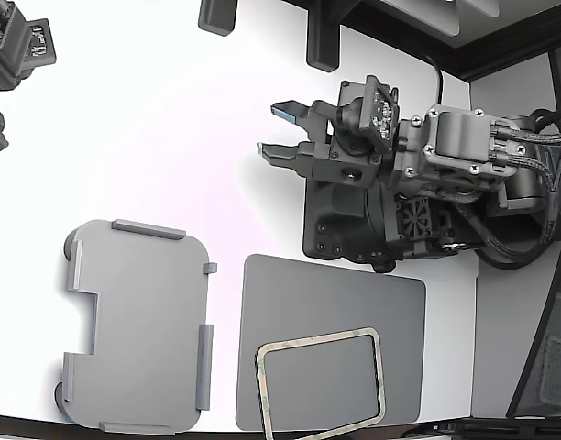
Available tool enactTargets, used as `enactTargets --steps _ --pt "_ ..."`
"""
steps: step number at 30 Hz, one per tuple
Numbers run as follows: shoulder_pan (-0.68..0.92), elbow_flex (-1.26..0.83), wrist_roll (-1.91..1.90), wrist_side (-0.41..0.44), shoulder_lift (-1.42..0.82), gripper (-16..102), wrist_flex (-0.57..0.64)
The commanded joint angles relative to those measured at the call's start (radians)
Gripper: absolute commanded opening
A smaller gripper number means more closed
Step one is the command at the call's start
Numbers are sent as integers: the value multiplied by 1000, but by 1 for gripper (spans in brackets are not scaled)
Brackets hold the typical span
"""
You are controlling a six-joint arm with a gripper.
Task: Move top rectangular frame to the holder.
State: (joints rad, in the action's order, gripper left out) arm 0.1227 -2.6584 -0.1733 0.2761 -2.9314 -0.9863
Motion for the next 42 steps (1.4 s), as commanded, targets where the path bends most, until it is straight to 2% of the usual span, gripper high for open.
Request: enactTargets --steps 1,32,37,42 --pt "-15 21 0 2 -23 100 5" --pt "-15 32 14 -12 -14 100 8" --pt "-20 176 32 3 77 100 3" --pt "31 483 48 -12 333 100 -158"
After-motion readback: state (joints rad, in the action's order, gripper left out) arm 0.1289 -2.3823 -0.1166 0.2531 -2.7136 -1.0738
